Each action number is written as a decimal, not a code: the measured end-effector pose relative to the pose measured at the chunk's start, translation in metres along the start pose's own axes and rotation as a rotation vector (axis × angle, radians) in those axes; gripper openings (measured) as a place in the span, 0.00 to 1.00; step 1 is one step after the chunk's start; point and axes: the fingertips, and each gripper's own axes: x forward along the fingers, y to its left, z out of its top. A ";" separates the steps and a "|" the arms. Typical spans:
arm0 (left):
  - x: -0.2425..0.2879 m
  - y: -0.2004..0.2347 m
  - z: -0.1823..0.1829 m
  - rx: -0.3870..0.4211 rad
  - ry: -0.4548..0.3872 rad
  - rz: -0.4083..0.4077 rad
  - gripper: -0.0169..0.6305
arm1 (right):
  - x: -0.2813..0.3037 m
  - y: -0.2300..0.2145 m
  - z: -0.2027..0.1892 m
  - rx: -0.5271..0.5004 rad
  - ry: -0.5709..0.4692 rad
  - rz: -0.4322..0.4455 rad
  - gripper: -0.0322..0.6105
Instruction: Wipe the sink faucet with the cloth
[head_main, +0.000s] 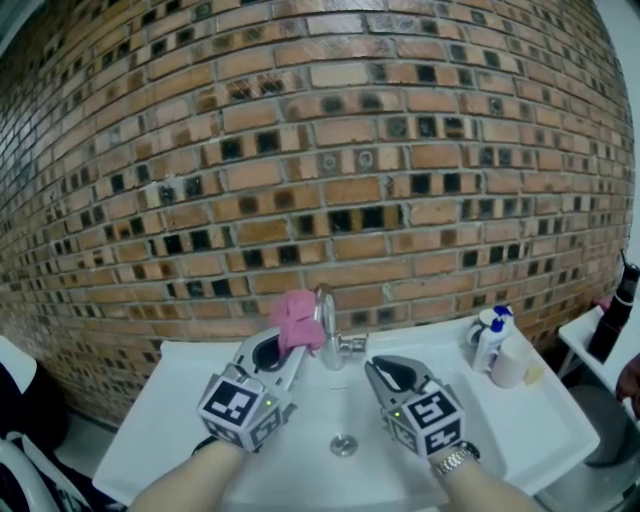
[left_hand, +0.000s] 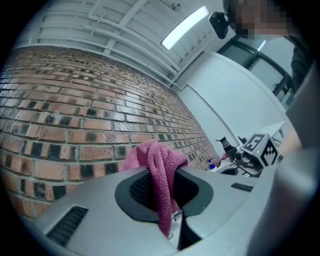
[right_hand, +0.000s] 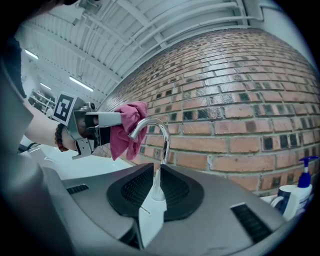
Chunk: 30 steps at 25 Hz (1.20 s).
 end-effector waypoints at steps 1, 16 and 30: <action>-0.001 -0.003 -0.001 0.004 0.004 -0.002 0.11 | 0.000 0.000 -0.001 0.000 0.001 -0.001 0.14; -0.015 -0.023 -0.015 0.022 0.046 -0.025 0.11 | 0.000 -0.009 -0.008 0.004 0.016 -0.030 0.14; -0.050 -0.037 -0.028 -0.070 0.043 -0.034 0.11 | -0.018 0.018 0.037 0.034 -0.024 -0.017 0.14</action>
